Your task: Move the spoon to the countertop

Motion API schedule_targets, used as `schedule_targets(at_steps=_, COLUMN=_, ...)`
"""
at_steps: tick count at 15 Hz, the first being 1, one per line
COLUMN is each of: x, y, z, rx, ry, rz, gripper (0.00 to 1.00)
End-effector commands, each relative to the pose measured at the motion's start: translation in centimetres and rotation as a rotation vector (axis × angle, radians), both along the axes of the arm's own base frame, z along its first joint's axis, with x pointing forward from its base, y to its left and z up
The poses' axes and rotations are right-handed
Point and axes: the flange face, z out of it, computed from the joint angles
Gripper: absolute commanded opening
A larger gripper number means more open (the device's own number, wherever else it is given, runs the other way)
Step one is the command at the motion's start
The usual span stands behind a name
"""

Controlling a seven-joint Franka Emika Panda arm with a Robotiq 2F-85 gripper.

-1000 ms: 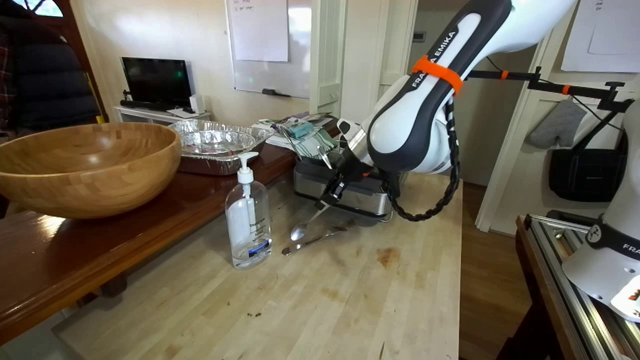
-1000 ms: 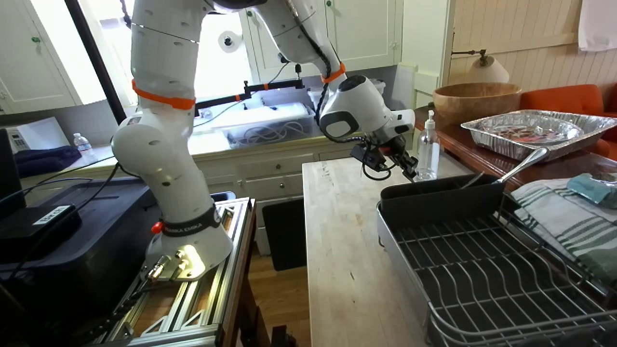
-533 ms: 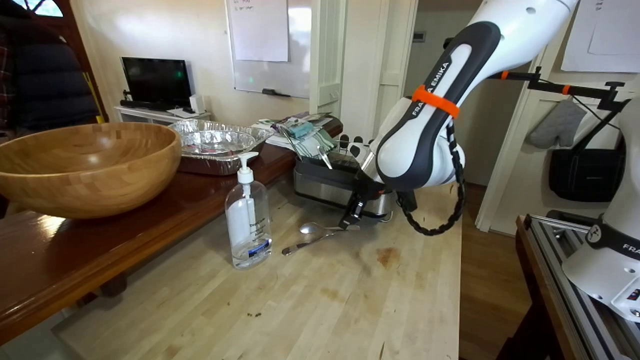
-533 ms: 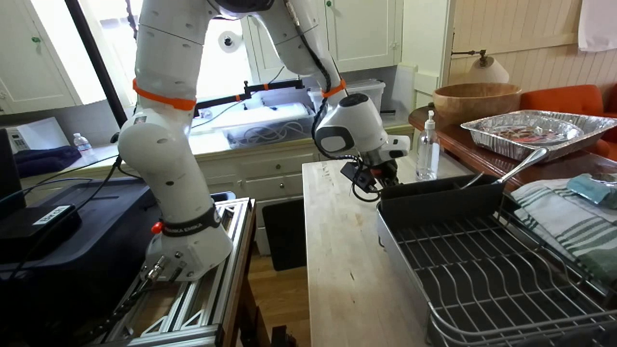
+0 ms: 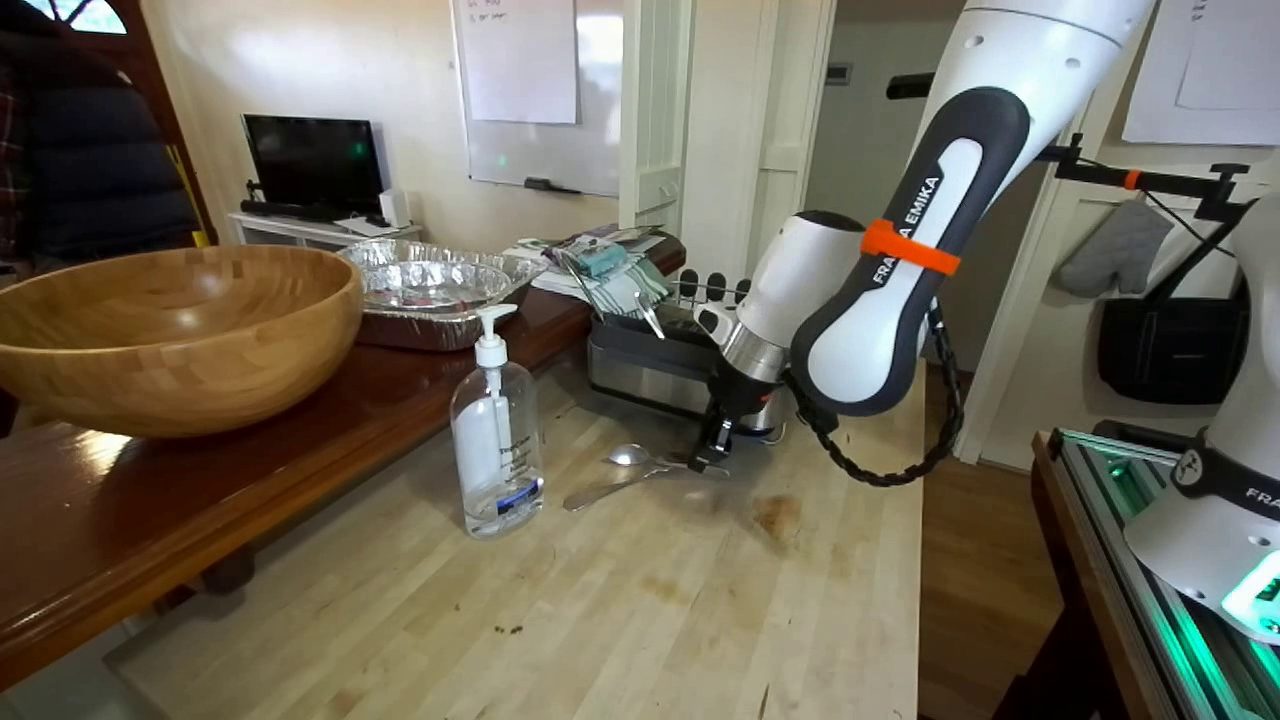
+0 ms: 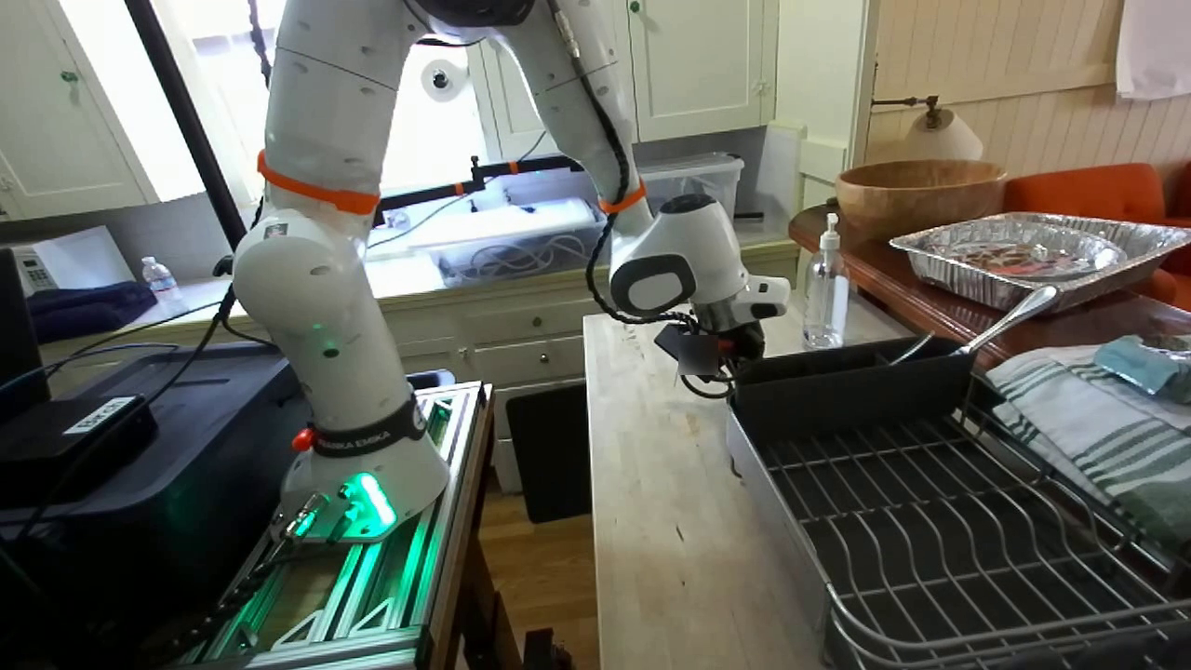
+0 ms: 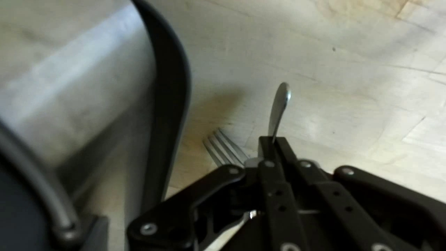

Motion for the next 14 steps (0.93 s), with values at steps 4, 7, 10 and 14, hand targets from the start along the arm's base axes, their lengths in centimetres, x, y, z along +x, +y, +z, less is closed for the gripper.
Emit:
schedule_targets(at_steps=4, x=0.2, y=1.2, z=1.0, rx=-0.002, ry=0.022, rz=0.011, gripper=0.31)
schedule_targets(at_steps=7, x=0.3, y=1.9, z=1.8, rx=0.002, ry=0.009, rz=0.025, gripper=0.43)
schedule_targets(at_steps=10, x=0.4, y=2.4, z=2.7, rx=0.008, ry=-0.011, rz=0.034, gripper=0.66)
schedule_targets(at_steps=14, x=0.5, y=3.1, z=4.5, rx=0.03, ry=-0.036, rz=0.019, gripper=0.95)
